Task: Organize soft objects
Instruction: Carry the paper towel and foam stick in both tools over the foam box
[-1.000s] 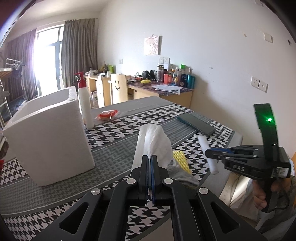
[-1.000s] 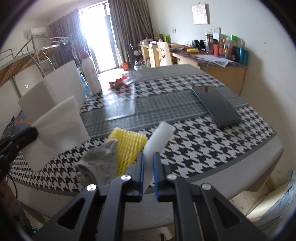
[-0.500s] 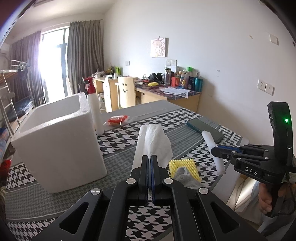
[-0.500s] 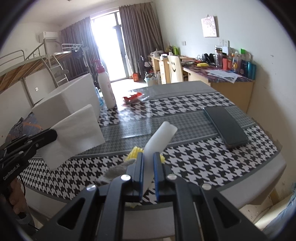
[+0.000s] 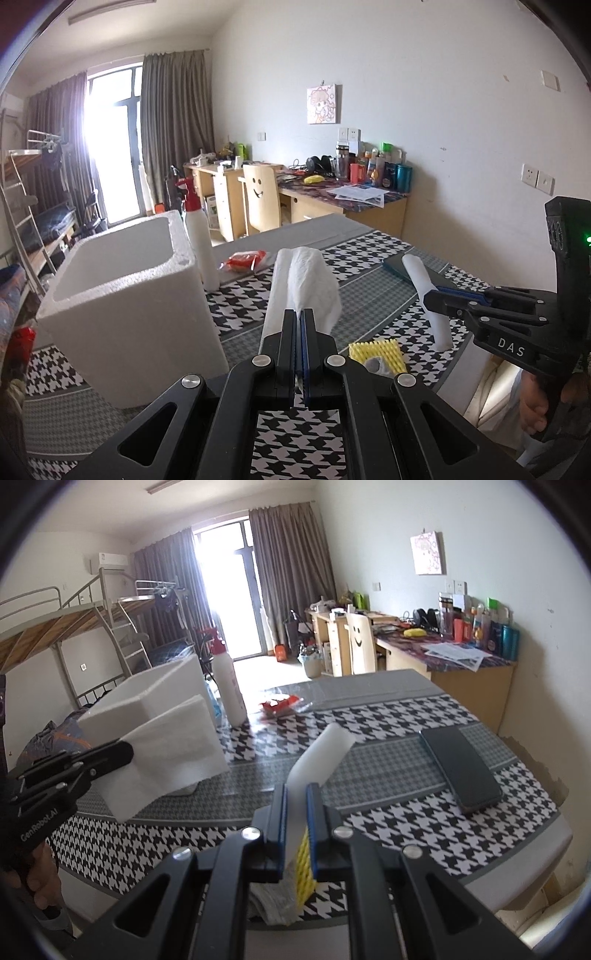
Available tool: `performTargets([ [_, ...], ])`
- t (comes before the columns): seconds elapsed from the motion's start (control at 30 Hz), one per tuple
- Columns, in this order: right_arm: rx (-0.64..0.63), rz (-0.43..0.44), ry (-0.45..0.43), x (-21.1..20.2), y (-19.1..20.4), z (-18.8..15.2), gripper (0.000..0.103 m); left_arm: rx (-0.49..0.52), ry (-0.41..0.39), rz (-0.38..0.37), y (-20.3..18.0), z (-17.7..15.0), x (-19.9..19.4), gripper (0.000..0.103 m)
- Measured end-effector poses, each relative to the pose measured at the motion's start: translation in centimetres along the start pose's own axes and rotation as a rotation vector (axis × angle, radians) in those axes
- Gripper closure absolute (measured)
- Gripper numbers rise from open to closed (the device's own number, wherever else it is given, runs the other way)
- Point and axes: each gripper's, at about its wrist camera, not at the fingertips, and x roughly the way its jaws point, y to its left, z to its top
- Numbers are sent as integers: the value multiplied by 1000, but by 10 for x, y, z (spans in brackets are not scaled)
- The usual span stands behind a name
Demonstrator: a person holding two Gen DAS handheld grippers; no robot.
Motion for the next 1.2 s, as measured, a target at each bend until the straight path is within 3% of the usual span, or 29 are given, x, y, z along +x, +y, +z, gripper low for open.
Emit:
performTargets([
  [0.5, -31, 18, -54, 4, 12, 23, 90, 1, -39, 20, 12, 25, 3, 101],
  [1.2, -72, 91, -119, 15, 31, 59, 90, -28, -141, 130, 33, 62, -6, 101],
])
